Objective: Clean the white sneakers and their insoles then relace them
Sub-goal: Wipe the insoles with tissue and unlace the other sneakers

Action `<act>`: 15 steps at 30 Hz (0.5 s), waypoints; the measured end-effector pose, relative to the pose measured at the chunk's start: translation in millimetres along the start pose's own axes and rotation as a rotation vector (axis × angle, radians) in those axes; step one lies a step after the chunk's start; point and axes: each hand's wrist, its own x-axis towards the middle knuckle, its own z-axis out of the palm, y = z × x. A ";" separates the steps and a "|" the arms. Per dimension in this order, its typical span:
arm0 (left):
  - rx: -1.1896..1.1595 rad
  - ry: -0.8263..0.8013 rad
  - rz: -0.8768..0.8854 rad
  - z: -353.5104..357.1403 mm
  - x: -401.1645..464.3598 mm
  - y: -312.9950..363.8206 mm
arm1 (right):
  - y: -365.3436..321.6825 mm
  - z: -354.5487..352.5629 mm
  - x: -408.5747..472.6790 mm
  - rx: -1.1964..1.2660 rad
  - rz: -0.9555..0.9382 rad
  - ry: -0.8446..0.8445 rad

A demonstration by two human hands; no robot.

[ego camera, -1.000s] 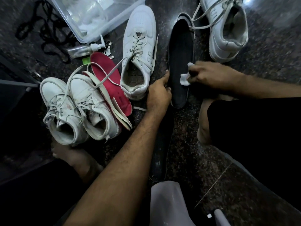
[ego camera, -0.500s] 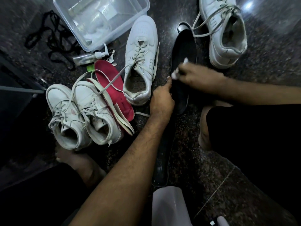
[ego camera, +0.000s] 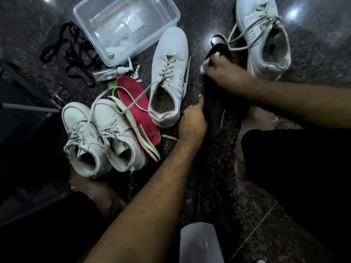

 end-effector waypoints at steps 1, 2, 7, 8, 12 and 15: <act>-0.005 0.008 0.002 0.3 0.4 -0.6 | -9.0 3.3 -10.1 -0.027 -0.138 -0.019; -0.008 0.014 0.006 0.6 0.5 -1.2 | -17.5 2.0 -23.2 -0.039 -0.253 -0.029; 0.015 0.009 0.004 1.3 0.1 -0.8 | 3.2 -5.5 -40.1 -0.053 -0.048 -0.079; 0.017 0.006 -0.001 1.1 -0.4 0.0 | 9.3 -7.2 -38.2 -0.073 0.047 -0.066; -0.006 -0.001 -0.008 -1.2 -0.8 1.9 | -14.6 -13.9 -39.8 -0.114 0.020 -0.226; -0.031 -0.012 -0.005 -0.5 2.1 -0.5 | -41.9 -20.3 -46.2 0.056 -0.084 -0.482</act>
